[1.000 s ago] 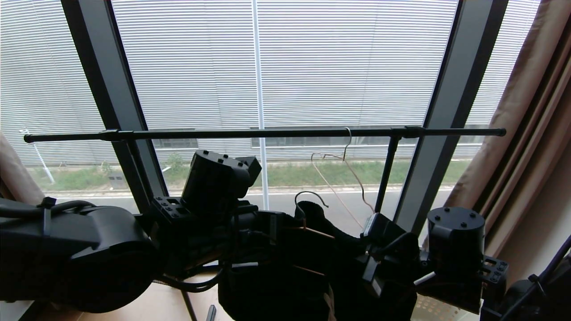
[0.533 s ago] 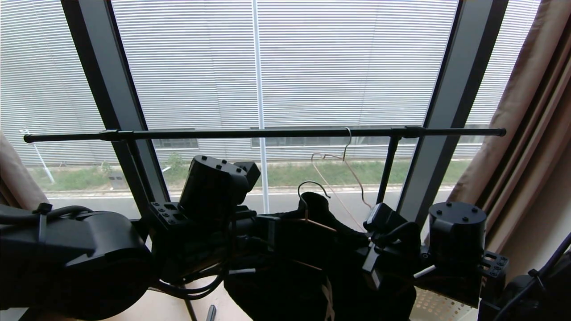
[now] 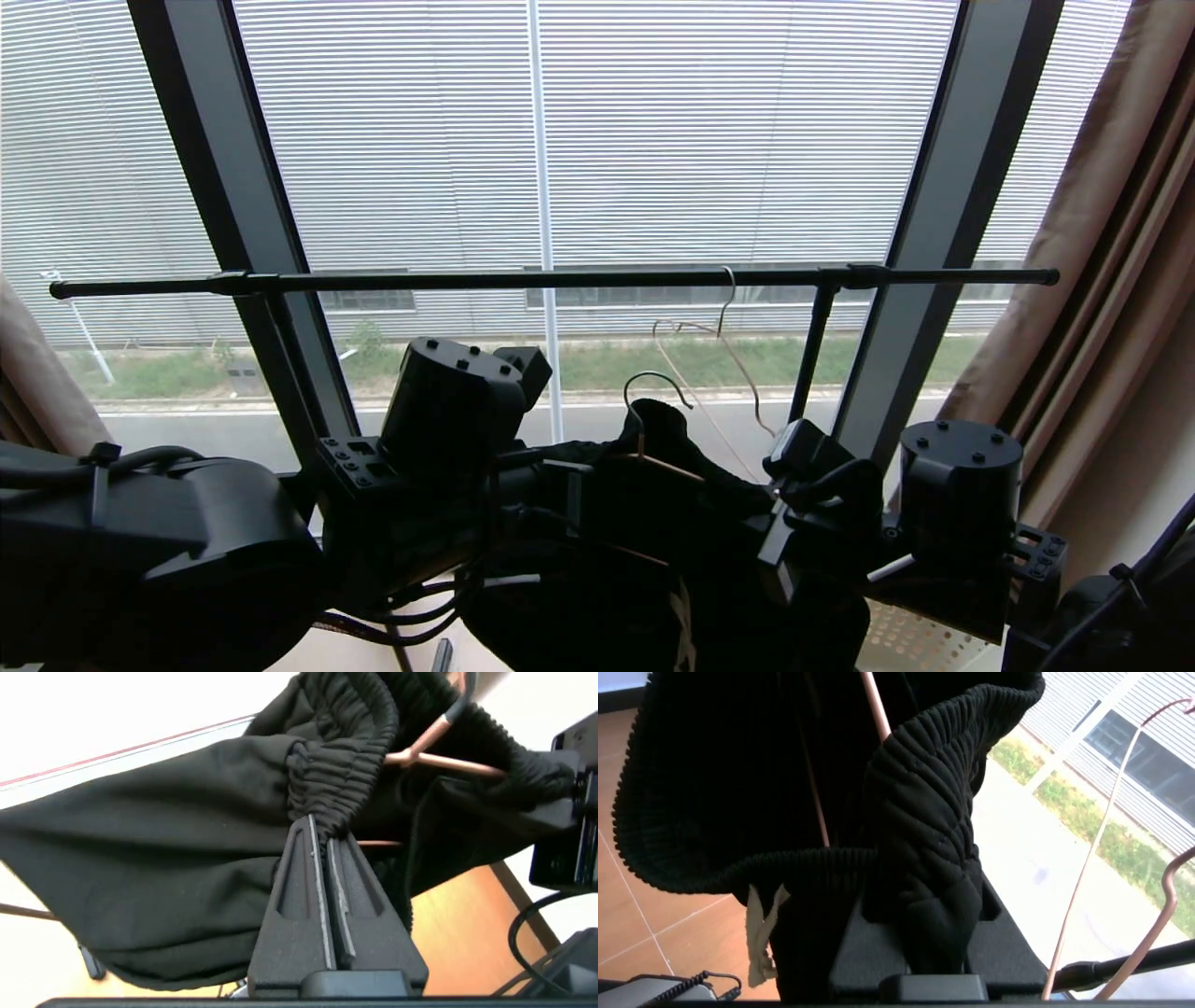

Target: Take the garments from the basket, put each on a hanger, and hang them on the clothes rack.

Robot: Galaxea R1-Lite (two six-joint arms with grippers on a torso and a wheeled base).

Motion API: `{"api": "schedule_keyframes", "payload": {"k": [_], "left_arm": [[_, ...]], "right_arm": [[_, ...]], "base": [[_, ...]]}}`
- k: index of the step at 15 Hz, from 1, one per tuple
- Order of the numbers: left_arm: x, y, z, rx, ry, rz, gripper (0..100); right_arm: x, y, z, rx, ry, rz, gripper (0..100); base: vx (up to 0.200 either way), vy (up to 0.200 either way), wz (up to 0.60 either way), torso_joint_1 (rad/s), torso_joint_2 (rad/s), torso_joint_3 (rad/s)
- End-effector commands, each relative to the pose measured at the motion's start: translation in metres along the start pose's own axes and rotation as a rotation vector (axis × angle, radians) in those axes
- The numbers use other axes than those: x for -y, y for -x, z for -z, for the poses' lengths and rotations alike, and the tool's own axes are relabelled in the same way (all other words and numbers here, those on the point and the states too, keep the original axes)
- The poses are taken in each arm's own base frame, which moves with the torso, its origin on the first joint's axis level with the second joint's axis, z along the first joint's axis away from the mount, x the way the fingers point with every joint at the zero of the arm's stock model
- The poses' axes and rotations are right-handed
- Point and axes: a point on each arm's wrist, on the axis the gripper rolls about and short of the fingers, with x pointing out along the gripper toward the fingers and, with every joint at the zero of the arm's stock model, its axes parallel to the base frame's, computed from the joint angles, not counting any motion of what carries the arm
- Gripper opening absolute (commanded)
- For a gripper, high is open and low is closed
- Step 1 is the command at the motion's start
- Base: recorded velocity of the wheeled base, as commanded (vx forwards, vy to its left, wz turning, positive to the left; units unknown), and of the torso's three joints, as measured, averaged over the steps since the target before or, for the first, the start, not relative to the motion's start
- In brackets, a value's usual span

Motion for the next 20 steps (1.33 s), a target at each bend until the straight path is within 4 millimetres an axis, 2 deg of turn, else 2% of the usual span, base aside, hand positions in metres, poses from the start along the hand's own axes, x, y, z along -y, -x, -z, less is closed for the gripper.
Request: {"api": "schedule_keyframes", "payload": {"k": [1, 9, 10, 17, 20], "left_arm": [[0.002, -0.001, 0.003, 0.003, -0.003, 0.009, 0], [0.002, -0.003, 0.006, -0.006, -0.007, 0.011, 0], [0.002, -0.004, 0.006, -0.006, -0.007, 0.011, 100], [0.001, -0.003, 0.008, -0.001, -0.041, 0.011, 100], [0.0, 0.008, 0.007, 0.033, -0.063, 0.022, 100]], "right_arm": [[-0.001, 0.0, -0.002, 0.008, 0.001, -0.003, 0], [-0.002, -0.001, -0.003, 0.023, 0.001, -0.003, 0], [-0.003, 0.0, -0.002, 0.019, 0.0, -0.006, 0], [-0.005, 0.001, -0.001, 0.02, 0.002, -0.015, 0], [-0.005, 0.0, -0.001, 0.018, 0.001, -0.014, 0]], "base": [[0.0, 0.0, 0.0, 0.0, 0.0, 0.0], [0.0, 0.0, 0.0, 0.0, 0.0, 0.0], [0.0, 0.0, 0.0, 0.0, 0.0, 0.0], [0.0, 0.0, 0.0, 0.0, 0.0, 0.0], [0.0, 0.0, 0.0, 0.0, 0.0, 0.0]]}}
